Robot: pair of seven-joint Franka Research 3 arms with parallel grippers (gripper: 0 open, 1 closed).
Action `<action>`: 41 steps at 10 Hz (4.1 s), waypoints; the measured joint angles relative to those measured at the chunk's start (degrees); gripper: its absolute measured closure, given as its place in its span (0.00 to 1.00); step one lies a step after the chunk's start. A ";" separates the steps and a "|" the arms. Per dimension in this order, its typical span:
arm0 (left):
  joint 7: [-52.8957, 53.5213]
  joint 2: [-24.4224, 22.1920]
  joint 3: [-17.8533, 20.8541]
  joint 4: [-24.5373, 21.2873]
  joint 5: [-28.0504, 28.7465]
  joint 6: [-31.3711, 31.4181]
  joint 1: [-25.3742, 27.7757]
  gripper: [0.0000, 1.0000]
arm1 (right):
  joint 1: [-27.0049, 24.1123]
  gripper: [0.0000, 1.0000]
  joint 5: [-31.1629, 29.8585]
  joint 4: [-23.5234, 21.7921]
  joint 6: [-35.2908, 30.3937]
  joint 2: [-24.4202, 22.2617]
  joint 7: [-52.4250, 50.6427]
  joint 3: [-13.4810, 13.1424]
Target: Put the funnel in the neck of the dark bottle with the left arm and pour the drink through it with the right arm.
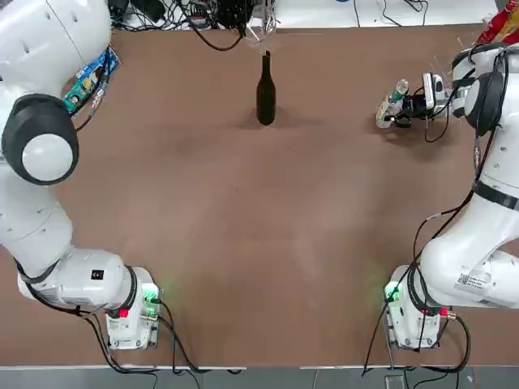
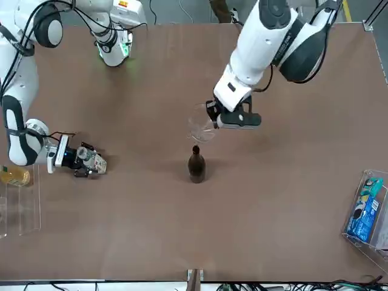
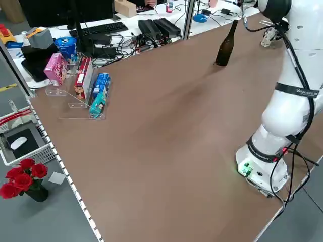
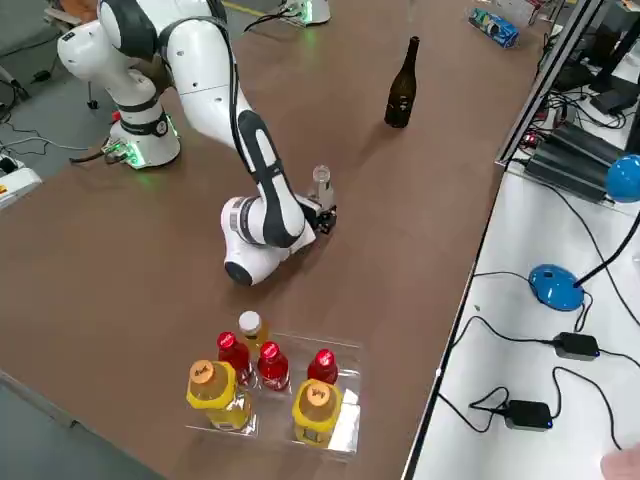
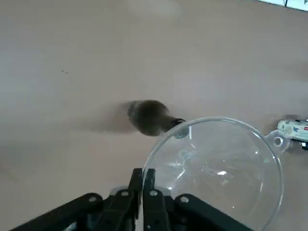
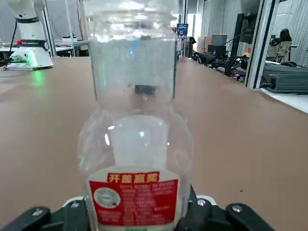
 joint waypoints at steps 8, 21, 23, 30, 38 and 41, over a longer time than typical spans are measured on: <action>3.45 3.02 0.08 1.43 0.19 0.50 -0.11 0.95 | 0.00 0.42 -0.02 0.33 -2.37 0.04 1.41 -0.71; 3.62 5.57 0.21 1.68 3.56 3.44 -0.35 0.95 | 0.04 0.43 -12.13 1.34 -3.00 -16.65 27.94 -3.55; 3.62 5.76 0.18 1.68 3.59 3.44 -0.39 0.94 | 0.04 0.43 -13.44 1.33 -2.87 -17.08 29.36 -4.01; 3.60 5.85 -0.22 2.94 3.36 3.83 -0.13 0.01 | 0.09 0.43 -14.83 1.31 -4.47 -21.27 38.52 -4.21; 53.71 3.20 11.94 5.02 -12.49 -7.66 6.48 0.03 | 4.39 0.43 -20.89 1.33 0.81 -31.48 62.85 -3.55; 71.07 3.20 11.32 4.40 -12.54 -9.27 9.50 0.02 | 4.73 0.43 -22.85 1.32 4.76 -34.15 72.08 -0.32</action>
